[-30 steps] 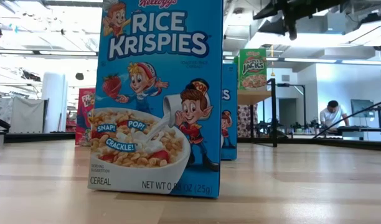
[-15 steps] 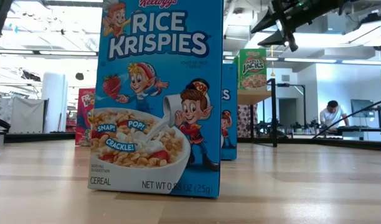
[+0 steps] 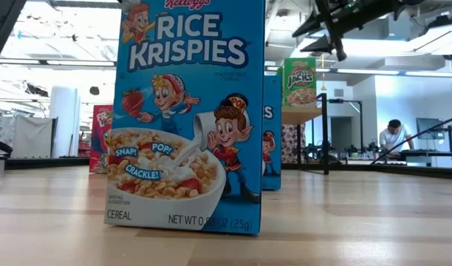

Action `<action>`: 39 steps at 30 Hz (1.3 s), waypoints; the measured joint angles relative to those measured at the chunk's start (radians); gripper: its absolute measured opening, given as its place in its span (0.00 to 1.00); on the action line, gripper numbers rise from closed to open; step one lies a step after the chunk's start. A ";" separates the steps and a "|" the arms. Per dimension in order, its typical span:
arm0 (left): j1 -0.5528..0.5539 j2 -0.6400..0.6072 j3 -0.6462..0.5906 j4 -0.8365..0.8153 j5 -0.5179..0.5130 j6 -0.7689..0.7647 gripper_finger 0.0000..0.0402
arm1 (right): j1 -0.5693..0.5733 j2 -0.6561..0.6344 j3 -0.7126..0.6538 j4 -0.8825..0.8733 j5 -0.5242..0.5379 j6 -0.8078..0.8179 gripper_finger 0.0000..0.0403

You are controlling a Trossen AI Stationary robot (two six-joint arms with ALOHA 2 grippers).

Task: Stack cereal on shelf
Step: Adjust the green cereal boxes on the shelf

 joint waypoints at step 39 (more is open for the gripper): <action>0.000 -0.351 0.000 -0.314 0.001 0.091 0.60 | 0.010 0.389 0.632 -0.793 0.004 -0.775 0.62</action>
